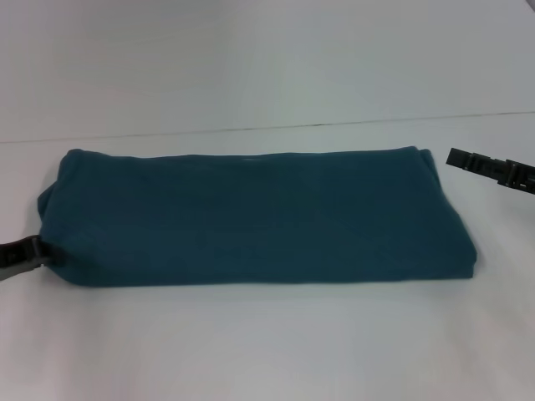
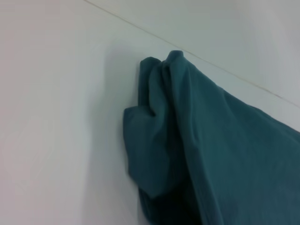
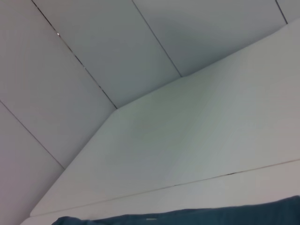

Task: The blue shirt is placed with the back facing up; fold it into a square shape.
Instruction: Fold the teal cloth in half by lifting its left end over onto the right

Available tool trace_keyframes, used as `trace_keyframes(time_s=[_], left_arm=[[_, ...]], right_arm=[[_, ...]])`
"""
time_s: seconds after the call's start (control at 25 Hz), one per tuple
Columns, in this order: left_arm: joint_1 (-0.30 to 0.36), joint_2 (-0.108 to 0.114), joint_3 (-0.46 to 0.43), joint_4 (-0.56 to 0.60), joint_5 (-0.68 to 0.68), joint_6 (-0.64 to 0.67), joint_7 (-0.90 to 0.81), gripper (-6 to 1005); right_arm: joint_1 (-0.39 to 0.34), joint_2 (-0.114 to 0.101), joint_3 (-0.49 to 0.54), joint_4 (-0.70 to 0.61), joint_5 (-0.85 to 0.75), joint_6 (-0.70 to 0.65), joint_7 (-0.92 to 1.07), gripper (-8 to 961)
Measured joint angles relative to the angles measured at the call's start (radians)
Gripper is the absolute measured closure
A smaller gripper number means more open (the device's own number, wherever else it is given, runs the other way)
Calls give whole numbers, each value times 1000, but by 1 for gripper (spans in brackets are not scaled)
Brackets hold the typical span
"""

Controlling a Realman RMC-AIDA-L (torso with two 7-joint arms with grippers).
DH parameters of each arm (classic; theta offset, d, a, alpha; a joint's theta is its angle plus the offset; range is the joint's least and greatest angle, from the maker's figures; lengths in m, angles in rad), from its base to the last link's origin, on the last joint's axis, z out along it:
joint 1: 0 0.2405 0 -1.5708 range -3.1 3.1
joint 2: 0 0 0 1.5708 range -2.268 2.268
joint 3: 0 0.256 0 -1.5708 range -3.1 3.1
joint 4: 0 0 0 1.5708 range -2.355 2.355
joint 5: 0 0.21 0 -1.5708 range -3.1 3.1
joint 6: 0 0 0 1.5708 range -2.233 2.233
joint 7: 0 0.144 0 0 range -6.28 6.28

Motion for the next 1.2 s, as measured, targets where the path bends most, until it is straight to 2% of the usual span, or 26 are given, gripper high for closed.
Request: trace_keyframes(time_s=[0.48, 0.88, 1.2], left_arm=[[58, 14, -115, 43, -2, 99, 78, 971], [114, 21, -148, 101, 4, 165, 96, 970], [126, 29, -169, 114, 7, 195, 106, 970]], right_arm=[[21, 15, 1, 1, 3, 4, -1, 236], [37, 15, -3, 8, 3, 7, -1, 236], [39, 13, -1, 9, 3, 7, -1, 236]])
